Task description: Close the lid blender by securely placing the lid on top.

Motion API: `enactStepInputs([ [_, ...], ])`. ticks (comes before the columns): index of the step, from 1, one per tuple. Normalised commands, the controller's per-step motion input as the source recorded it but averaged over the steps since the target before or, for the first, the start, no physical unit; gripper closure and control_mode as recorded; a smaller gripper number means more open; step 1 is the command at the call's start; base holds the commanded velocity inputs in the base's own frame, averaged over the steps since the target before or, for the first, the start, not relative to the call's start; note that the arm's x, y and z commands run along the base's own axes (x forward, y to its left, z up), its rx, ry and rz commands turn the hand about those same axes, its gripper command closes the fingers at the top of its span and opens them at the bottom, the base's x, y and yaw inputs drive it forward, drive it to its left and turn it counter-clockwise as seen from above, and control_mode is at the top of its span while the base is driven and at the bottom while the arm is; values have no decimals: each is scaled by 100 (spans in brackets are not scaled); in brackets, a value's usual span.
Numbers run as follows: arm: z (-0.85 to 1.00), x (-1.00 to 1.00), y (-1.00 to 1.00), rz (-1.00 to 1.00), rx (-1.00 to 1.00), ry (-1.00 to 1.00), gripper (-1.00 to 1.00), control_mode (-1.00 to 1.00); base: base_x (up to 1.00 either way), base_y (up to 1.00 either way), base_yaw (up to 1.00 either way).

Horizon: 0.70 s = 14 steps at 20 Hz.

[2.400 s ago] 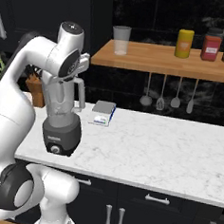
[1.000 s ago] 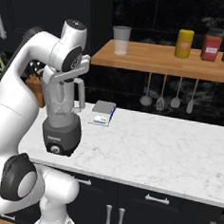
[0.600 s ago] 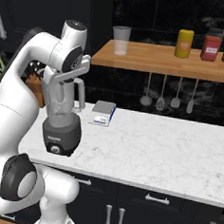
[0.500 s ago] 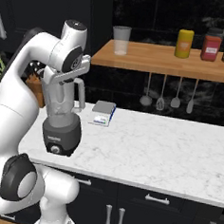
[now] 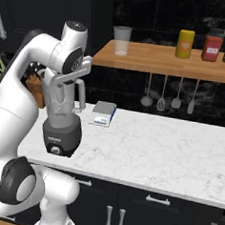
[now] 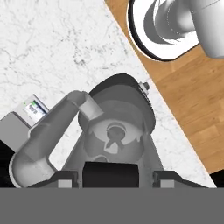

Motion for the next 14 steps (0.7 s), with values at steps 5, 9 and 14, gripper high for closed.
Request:
enactStepInputs([
  [5,-13,-15,-32,-7,0,0,-100,-100,0,0,0],
  [9,-2,-34,-50,-10,0,0,-100,-100,0,0,0],
  [14,0,-66,-76,-16,2,0,-100,-100,0,0,0],
])
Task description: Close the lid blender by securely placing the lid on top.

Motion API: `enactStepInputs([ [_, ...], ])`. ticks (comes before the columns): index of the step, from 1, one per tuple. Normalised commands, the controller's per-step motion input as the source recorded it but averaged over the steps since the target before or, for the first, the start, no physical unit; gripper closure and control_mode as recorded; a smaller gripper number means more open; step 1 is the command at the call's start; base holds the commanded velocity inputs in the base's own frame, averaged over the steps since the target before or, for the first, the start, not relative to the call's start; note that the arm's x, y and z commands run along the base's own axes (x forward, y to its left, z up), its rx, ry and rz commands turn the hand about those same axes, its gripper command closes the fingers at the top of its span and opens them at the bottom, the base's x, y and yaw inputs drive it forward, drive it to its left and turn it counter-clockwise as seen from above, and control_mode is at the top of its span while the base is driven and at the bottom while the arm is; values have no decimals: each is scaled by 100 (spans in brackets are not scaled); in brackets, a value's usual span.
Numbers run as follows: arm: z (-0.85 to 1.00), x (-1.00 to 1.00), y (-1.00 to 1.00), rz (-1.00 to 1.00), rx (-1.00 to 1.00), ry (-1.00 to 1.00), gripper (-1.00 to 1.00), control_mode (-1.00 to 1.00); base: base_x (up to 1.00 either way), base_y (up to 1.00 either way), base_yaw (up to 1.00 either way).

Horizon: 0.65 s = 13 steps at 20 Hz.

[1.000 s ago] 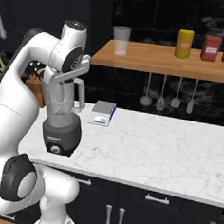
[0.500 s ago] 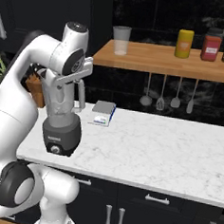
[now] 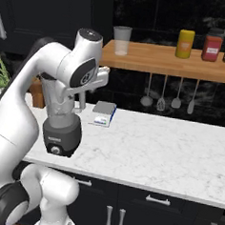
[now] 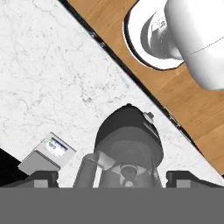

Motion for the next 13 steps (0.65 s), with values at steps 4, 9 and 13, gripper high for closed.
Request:
enactStepInputs([
  [4,0,-81,-78,-16,4,-8,-100,-100,0,0,0],
  [9,-9,-74,-68,-13,5,-21,-100,-100,0,0,0],
  [13,-33,-43,-46,-2,7,-33,-100,-100,0,0,0],
])
